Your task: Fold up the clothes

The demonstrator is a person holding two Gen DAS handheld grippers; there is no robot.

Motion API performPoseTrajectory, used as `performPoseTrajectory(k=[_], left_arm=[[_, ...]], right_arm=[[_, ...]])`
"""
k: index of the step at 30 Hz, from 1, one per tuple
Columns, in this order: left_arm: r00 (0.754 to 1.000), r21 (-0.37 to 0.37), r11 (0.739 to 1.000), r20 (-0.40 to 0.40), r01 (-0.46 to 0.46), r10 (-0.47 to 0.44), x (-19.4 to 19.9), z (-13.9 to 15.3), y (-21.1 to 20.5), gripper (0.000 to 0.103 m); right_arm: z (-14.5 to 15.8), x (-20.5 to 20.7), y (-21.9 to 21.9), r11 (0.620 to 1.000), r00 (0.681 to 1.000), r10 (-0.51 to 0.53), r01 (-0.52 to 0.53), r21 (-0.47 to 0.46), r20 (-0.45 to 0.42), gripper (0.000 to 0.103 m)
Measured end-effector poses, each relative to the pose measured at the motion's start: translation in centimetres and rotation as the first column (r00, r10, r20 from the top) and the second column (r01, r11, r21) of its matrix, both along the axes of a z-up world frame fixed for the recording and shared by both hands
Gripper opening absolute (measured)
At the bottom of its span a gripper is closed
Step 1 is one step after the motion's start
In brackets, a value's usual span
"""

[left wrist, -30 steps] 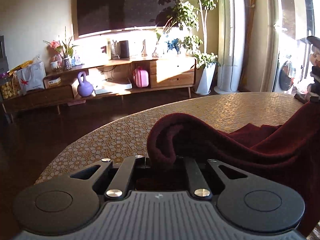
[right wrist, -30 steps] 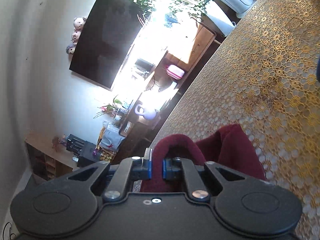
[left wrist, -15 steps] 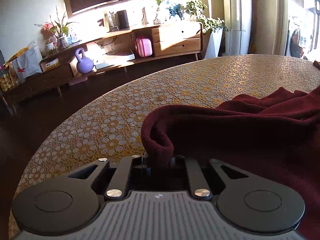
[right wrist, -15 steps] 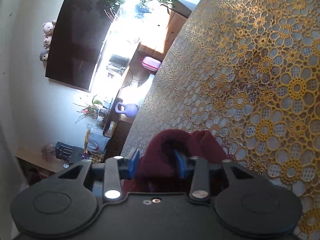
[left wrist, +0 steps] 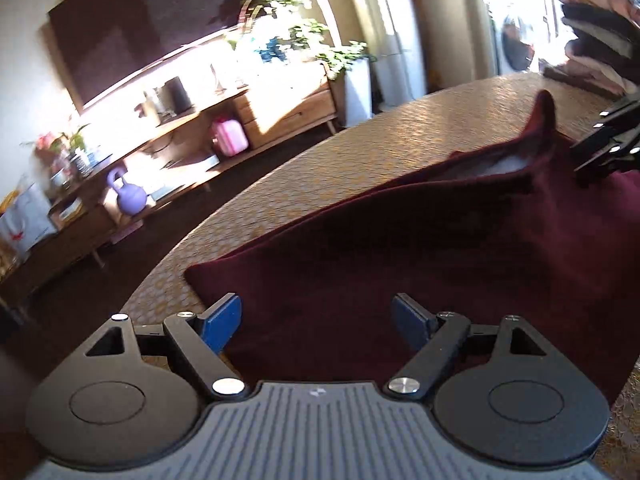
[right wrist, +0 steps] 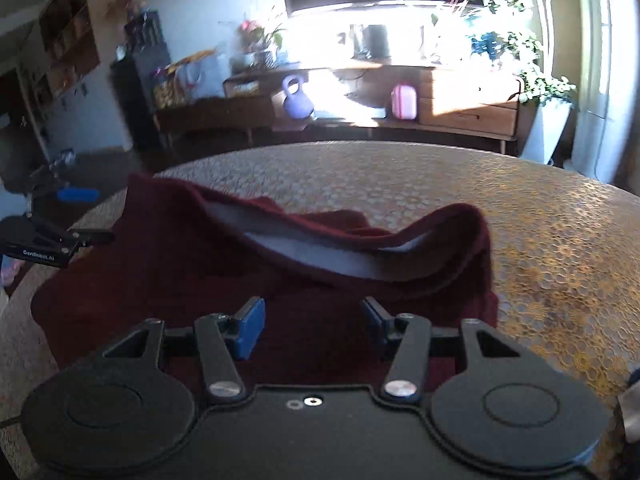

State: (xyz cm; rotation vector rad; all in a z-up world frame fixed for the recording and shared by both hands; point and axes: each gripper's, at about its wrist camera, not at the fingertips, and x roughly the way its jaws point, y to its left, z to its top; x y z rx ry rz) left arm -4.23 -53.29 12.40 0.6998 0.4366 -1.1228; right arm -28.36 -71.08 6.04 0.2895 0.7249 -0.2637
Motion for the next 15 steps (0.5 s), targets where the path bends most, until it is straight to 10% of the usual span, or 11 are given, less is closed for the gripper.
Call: performPoseTrajectory(k=[6, 15], left_arm=[[0.996, 0.101, 0.993, -0.073, 0.063, -0.055, 0.1, -3.4, -4.8, 0.083], [0.987, 0.013, 1.0, -0.162, -0.004, 0.006, 2.4, -5.0, -3.8, 0.087]], right_arm=[[-2.1, 6.7, -1.0, 0.999, 0.989, 0.034, -0.032, 0.018, -0.147, 0.103], [-1.9, 9.8, -6.2, 0.99, 0.989, -0.138, 0.138, -0.001, -0.048, 0.103]])
